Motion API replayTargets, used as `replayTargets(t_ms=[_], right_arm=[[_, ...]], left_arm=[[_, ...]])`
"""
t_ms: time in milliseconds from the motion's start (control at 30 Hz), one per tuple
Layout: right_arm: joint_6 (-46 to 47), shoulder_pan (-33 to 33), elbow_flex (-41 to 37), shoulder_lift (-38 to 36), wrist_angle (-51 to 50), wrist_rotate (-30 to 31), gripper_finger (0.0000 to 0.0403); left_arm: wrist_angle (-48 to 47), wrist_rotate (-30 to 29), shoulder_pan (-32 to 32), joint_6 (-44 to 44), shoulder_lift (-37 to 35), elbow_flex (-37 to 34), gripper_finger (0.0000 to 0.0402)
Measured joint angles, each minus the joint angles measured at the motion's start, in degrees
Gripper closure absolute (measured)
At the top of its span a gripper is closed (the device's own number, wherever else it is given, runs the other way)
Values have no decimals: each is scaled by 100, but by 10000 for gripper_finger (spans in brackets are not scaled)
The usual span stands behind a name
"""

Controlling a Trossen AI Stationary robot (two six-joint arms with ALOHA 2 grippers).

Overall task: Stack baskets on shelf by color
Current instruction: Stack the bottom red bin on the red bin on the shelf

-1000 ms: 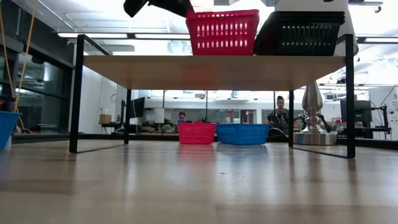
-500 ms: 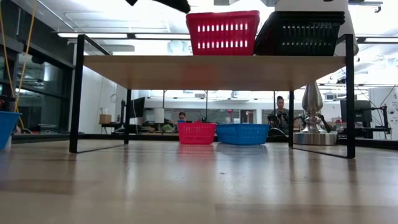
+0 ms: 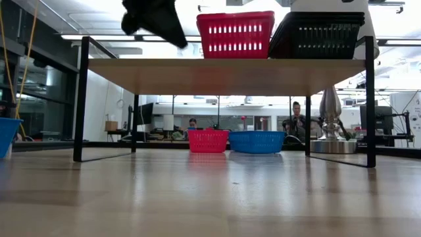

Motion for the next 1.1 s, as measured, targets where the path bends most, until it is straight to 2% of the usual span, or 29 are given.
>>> replayTargets(t_ms=[233, 667, 1100], right_arm=[[0, 1, 0, 0, 2, 0, 403], [-39, 0, 0, 0, 3, 0, 403], [-39, 2, 0, 0, -2, 0, 403]], left_arm=[[603, 33, 136, 63, 24, -287, 401], [1585, 748, 204, 501, 115, -319, 401], [1582, 731, 200, 610, 86, -324, 401]])
